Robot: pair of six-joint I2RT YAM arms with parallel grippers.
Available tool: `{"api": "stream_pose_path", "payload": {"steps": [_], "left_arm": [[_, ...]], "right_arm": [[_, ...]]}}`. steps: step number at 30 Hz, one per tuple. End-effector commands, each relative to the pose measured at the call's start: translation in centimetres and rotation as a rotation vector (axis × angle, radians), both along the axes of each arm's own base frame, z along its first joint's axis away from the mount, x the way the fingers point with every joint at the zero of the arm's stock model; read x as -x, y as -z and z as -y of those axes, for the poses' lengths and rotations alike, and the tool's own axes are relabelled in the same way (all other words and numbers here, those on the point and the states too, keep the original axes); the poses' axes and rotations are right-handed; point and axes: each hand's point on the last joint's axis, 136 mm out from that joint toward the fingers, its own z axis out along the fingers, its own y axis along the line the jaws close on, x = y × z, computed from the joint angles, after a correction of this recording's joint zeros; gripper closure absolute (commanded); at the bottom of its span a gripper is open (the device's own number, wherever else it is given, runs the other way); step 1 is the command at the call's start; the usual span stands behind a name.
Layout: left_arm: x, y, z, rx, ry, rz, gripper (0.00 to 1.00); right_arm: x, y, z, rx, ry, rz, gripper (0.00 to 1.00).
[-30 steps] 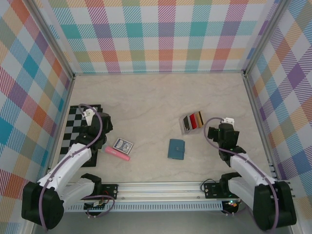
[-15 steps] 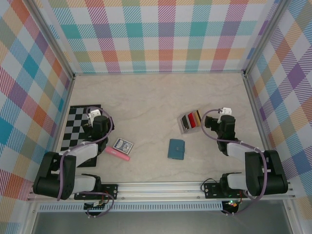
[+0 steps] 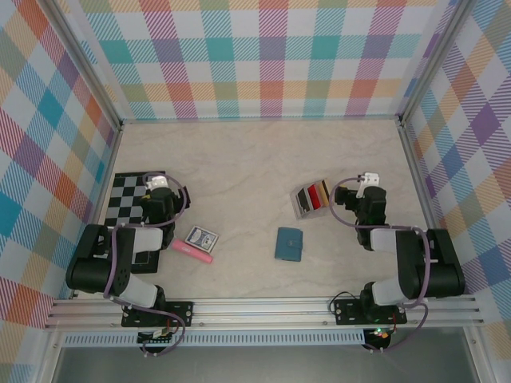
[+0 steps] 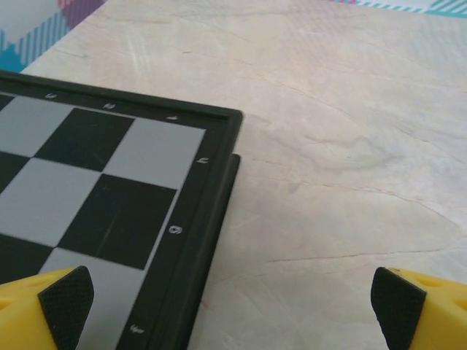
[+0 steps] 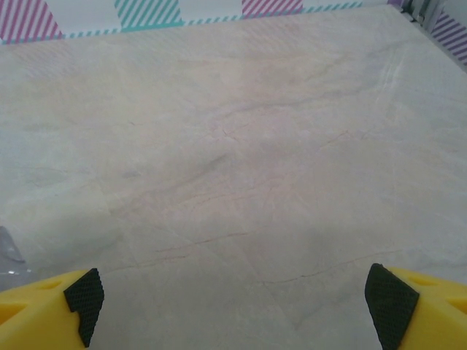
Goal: Put the credit cards into the card holder
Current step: Reset both arms
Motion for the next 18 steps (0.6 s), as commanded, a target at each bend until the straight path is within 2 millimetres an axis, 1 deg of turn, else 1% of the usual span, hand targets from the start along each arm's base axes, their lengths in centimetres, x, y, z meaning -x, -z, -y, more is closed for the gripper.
{"api": "stream_pose_path", "payload": {"steps": [1, 2, 3, 4, 6, 9, 10, 11, 12, 13, 15, 18], "left_arm": [[-1.7, -0.5, 1.0, 0.0, 0.087, 0.053, 0.0], [-1.6, -0.6, 1.4, 0.001, 0.115, 0.076, 0.0], [-1.5, -0.5, 1.2, 0.005, 0.1, 0.052, 0.0], [-1.6, -0.5, 1.1, 0.0, 0.097, 0.065, 0.0], [-1.6, -0.5, 1.2, -0.001, 0.096, 0.059, 0.0], [-1.5, -0.5, 1.2, -0.001, 0.096, 0.058, 0.0], [-1.6, -0.5, 1.6, 0.001, 0.122, 0.058, 0.0], [-1.7, -0.4, 2.5, 0.001, 0.177, 0.047, 0.0], [-2.0, -0.2, 4.0, 0.007, 0.272, 0.032, 0.02], [-1.9, -0.3, 4.0, 0.014, 0.276, 0.037, 0.01], [-1.9, -0.2, 3.8, 0.014, 0.265, 0.032, 0.02], [-1.7, -0.4, 1.8, 0.005, 0.137, 0.049, 0.0]], "right_arm": [[-1.3, -1.3, 0.2, -0.004, 0.003, 0.076, 0.05], [-1.3, -1.3, 0.5, -0.006, 0.017, 0.071, 0.04], [-1.2, -1.3, 0.8, -0.011, 0.041, 0.078, 0.04], [-1.2, -1.4, 1.0, -0.015, 0.047, 0.08, 0.03], [-1.6, -1.2, 1.1, -0.008, 0.049, 0.056, 0.0], [-1.7, -1.2, 1.0, -0.005, 0.048, 0.053, 0.0], [-1.6, -1.2, 1.0, -0.005, 0.046, 0.052, 0.0], [-1.7, -1.2, 1.0, -0.005, 0.047, 0.053, 0.0], [-1.7, -1.2, 1.0, -0.005, 0.046, 0.053, 0.0], [-1.6, -1.2, 1.0, -0.005, 0.046, 0.053, 0.0], [-1.7, -1.3, 1.0, -0.005, 0.046, 0.055, 0.0], [-1.6, -1.2, 0.9, -0.005, 0.045, 0.054, 0.0]]}}
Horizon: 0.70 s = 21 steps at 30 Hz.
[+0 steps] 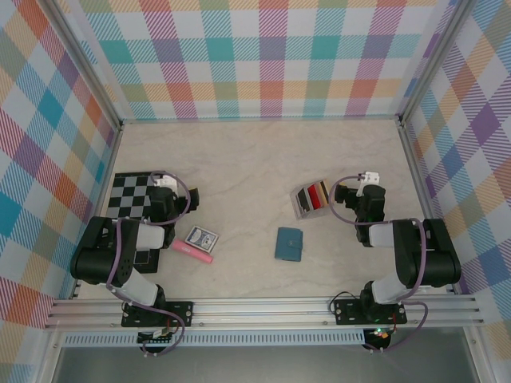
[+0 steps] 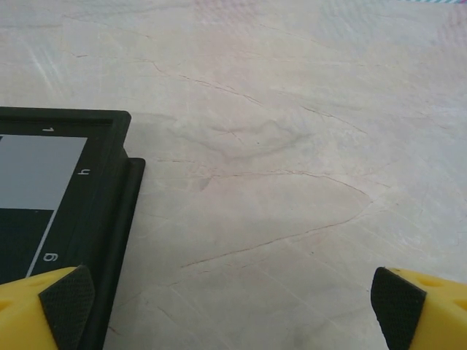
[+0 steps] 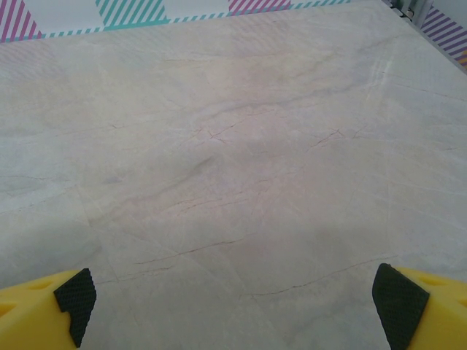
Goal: Put the credit cards into the card holder
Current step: Reset both arms
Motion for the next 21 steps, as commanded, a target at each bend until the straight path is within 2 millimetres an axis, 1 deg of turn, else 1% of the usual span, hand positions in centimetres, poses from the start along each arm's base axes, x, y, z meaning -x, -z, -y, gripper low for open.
{"api": "stream_pose_path", "payload": {"steps": [1, 2, 3, 21], "left_arm": [[-0.39, -1.26, -2.17, -0.01, -0.114, 0.056, 0.0], [-0.25, -1.33, -2.52, -0.019, -0.143, 0.062, 0.0], [-0.26, -1.36, -2.46, -0.024, -0.146, 0.063, 0.0], [-0.24, -1.37, -2.34, -0.028, -0.143, 0.062, 0.0]], "right_arm": [[-0.8, -1.38, 0.15, -0.005, 0.01, 0.049, 0.0], [-0.79, -1.39, 0.16, -0.004, 0.01, 0.049, 0.0], [-0.79, -1.38, 0.16, -0.004, 0.01, 0.048, 0.0], [-0.85, -1.38, 0.12, -0.004, 0.009, 0.047, 0.0]]}}
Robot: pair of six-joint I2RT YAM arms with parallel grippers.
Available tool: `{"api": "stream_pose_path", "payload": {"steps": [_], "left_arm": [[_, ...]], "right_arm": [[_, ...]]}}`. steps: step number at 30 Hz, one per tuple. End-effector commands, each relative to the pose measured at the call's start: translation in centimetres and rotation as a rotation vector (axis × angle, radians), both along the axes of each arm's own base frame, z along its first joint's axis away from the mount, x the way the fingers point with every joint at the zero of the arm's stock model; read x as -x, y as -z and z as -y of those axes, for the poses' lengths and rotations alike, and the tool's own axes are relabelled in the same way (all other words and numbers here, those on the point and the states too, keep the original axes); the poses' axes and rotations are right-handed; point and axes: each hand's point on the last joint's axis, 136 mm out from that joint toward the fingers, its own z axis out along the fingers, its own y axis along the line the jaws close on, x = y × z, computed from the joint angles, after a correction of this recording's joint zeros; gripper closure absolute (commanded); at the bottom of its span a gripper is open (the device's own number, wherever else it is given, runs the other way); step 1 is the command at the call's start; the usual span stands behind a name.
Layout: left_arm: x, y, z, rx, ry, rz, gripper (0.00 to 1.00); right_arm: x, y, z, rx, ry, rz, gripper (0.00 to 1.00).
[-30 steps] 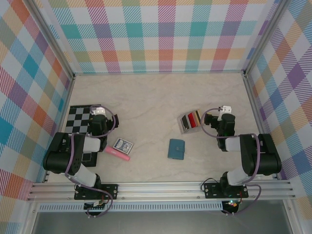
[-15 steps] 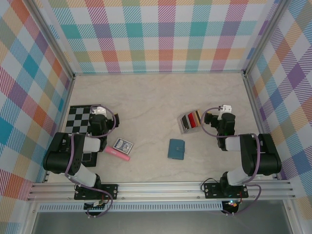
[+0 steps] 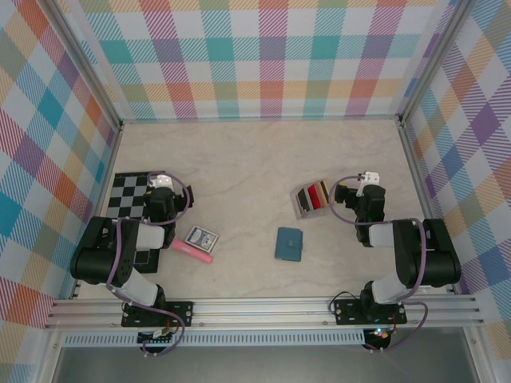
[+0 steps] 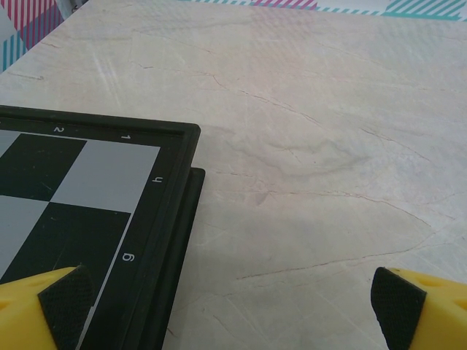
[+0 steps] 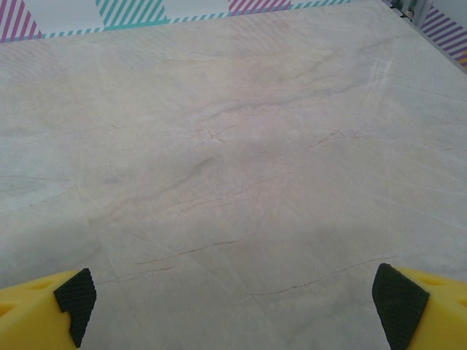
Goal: Put the credit cards into the card holder
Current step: Reset both arms
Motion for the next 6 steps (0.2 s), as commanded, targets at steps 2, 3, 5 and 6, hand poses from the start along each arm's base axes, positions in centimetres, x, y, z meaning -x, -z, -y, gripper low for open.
{"api": "stream_pose_path", "payload": {"steps": [2, 3, 5, 6], "left_arm": [[-0.29, -0.82, -0.14, 0.003, -0.014, 0.038, 0.0], [-0.28, -0.82, -0.14, 0.003, -0.014, 0.038, 0.0], [-0.29, -0.82, -0.14, 0.002, -0.014, 0.038, 0.0], [-0.28, -0.83, -0.15, 0.003, -0.015, 0.038, 0.0]], "right_arm": [[-0.83, -1.32, 0.1, -0.005, 0.009, 0.045, 0.0], [-0.84, -1.34, 0.1, -0.004, 0.009, 0.046, 0.0], [-0.85, -1.4, 0.11, -0.004, 0.009, 0.048, 0.0], [-0.85, -1.4, 0.09, -0.002, 0.007, 0.048, 0.0]]}}
